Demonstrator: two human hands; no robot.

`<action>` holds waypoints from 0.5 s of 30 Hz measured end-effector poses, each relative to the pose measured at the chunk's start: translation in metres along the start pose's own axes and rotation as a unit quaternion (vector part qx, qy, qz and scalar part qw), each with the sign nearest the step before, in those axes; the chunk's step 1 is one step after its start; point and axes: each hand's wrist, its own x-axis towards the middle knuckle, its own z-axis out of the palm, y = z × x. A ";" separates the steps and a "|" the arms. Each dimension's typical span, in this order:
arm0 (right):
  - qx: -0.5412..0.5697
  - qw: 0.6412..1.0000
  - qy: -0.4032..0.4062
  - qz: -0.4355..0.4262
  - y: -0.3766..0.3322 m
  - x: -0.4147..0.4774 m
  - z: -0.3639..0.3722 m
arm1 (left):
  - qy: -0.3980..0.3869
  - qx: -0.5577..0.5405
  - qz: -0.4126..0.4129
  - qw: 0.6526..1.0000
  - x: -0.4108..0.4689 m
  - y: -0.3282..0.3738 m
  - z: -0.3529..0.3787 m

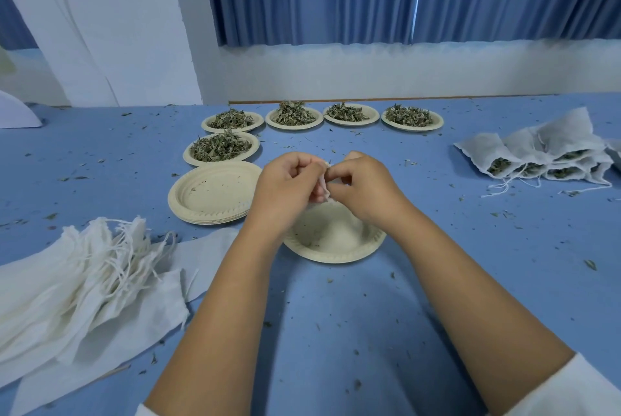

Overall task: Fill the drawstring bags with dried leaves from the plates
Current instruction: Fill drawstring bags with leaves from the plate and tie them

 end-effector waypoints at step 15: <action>0.224 0.938 -0.082 0.251 0.012 -0.003 -0.037 | 0.086 0.002 0.072 0.994 0.006 -0.010 0.014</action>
